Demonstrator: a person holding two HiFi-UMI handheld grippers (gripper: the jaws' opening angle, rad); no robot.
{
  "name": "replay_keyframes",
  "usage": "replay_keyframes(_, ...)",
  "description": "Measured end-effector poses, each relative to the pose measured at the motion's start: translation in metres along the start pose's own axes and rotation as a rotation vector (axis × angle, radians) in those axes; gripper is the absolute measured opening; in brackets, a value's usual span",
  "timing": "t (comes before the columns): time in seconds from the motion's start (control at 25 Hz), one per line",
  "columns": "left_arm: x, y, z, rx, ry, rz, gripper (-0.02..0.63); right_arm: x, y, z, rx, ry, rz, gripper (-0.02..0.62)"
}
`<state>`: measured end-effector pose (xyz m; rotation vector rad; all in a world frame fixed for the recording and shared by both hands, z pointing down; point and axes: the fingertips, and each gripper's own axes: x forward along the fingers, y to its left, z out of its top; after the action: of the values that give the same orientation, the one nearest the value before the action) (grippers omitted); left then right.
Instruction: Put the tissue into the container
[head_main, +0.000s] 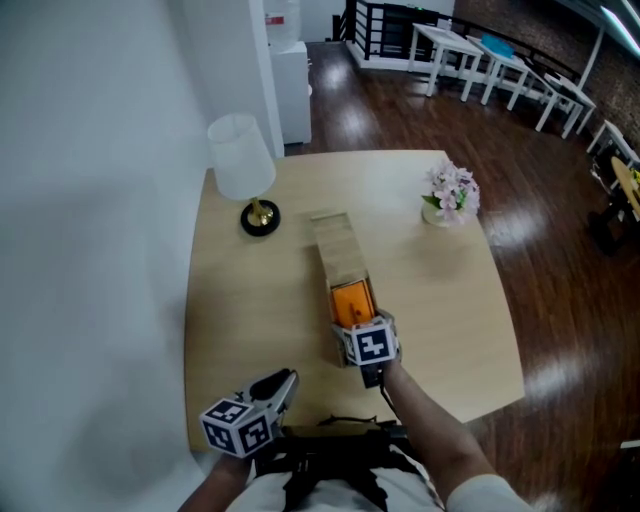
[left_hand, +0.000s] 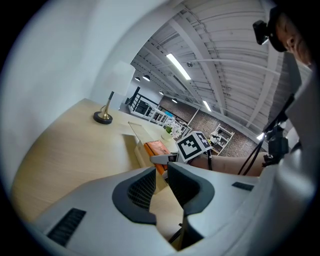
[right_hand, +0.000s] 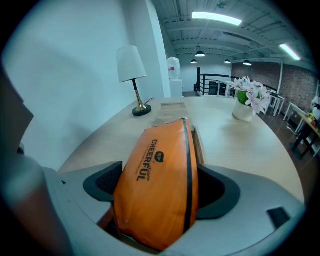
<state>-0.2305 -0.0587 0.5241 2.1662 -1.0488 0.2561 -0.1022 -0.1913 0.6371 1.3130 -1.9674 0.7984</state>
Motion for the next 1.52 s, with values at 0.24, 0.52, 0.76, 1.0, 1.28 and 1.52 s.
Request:
replay_keyframes(0.24, -0.002, -0.001, 0.0, 0.008, -0.001, 0.008, 0.075, -0.001, 0.0, -0.001, 0.016, 0.006, -0.003, 0.456)
replay_keyframes(0.52, -0.006, -0.004, -0.004, 0.005, 0.005, 0.025, 0.075, 0.007, 0.004, -0.013, -0.012, 0.058, -0.024, 0.457)
replay_keyframes(0.76, -0.001, 0.0, -0.011, 0.025, 0.015, 0.02, 0.075, -0.005, -0.006, 0.0, 0.005, -0.014, -0.016, 0.457)
replay_keyframes(1.0, 0.008, -0.016, 0.001, 0.026, -0.02, -0.003, 0.075, -0.029, -0.017, 0.011, 0.015, -0.076, -0.001, 0.457)
replay_keyframes(1.28, 0.021, -0.031, 0.005, 0.037, -0.056, -0.036, 0.075, -0.071, -0.029, 0.022, -0.012, -0.153, 0.031, 0.457)
replay_keyframes(1.52, 0.034, -0.041, 0.003, 0.054, -0.055, -0.053, 0.075, -0.109, -0.054, 0.026, -0.005, -0.213, 0.024, 0.457)
